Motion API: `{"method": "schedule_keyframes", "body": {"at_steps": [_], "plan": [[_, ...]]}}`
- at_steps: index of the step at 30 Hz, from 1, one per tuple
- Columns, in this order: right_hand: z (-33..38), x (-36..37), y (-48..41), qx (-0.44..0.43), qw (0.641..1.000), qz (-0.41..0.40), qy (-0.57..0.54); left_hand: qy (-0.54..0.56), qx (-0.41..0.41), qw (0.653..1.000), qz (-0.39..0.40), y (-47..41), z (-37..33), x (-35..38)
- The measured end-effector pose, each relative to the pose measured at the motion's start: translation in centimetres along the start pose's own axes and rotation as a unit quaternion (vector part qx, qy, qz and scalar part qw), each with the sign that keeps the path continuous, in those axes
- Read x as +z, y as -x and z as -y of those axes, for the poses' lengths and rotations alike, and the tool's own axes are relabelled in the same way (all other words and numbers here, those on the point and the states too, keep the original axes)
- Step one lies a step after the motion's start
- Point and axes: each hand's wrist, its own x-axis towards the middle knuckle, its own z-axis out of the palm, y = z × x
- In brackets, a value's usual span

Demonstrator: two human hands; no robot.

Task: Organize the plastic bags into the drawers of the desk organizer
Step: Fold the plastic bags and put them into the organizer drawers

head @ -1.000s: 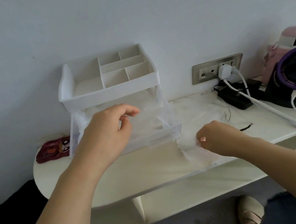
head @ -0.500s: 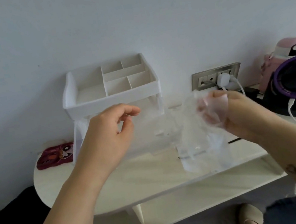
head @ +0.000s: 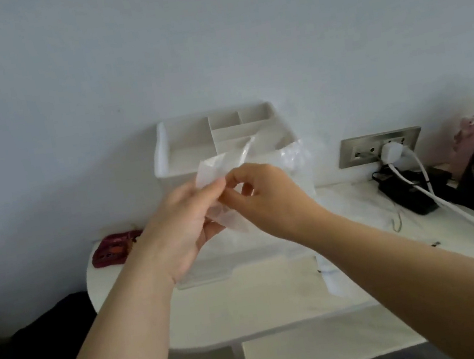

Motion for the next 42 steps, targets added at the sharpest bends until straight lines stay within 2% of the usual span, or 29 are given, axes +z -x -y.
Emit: {"method": "schedule_keyframes", "body": {"at_steps": [2, 4, 8, 10, 14, 19, 21, 23, 25, 27, 29, 31, 36, 38, 42], "plan": [[-0.9, 0.6, -0.4, 0.003, 0.998, 0.044, 0.033, -0.099, -0.014, 0.994, -0.041, -0.4, 0.4, -0.7], [-1.7, 0.8, -0.6, 0.004, 0.996, 0.065, 0.063, -0.219, -0.012, 0.974, -0.047, -0.6, 0.5, -1.4], [-2.7, 0.2, -1.1, -0.008, 0.987, 0.065, 0.144, -0.358, 0.008, 0.932, -0.053, -0.3, 0.2, -1.4], [-2.9, -0.1, -1.4, -0.017, 0.978, 0.066, 0.197, -0.435, 0.031, 0.897, -0.067, -0.2, 0.1, -1.6], [-3.0, -0.1, -1.9, 0.002, 0.954, 0.141, 0.265, -0.588, 0.087, 0.788, -0.158, 0.3, -0.4, -1.8], [-2.8, 0.3, -2.7, 0.042, 0.94, 0.225, 0.254, -0.634, 0.106, 0.734, -0.22, 0.8, -0.6, -1.9], [-2.6, 0.2, -3.0, 0.05, 0.94, 0.241, 0.235, -0.607, 0.175, 0.735, -0.246, 0.8, -0.7, -1.5], [-2.2, -0.1, -3.2, 0.035, 0.944, 0.227, 0.236, -0.57, 0.215, 0.766, -0.203, 0.5, -0.8, -0.6], [-1.8, -0.7, -3.3, -0.002, 0.948, 0.173, 0.268, -0.592, 0.166, 0.78, -0.117, 0.1, -0.1, 0.0], [-1.6, -1.3, -3.2, -0.023, 0.942, 0.141, 0.305, -0.643, 0.073, 0.762, -0.022, -0.4, 0.9, 0.0], [-1.6, -1.7, -3.0, -0.012, 0.931, 0.152, 0.332, -0.662, 0.008, 0.748, 0.052, -0.8, 1.3, -0.4], [-1.7, -1.8, -2.7, -0.009, 0.914, 0.168, 0.368, -0.653, -0.023, 0.752, 0.088, -1.1, 1.2, -0.7], [-1.9, -1.6, -2.6, -0.037, 0.882, 0.222, 0.413, -0.625, -0.035, 0.775, 0.082, -1.9, 1.0, -0.6], [-2.1, -1.4, -2.7, -0.023, 0.869, 0.255, 0.424, -0.617, -0.038, 0.782, 0.079, -2.0, 1.2, -0.5], [-2.6, -1.5, -2.9, 0.04, 0.86, 0.307, 0.405, -0.633, -0.04, 0.77, 0.069, -1.9, 1.4, -0.4]]}}
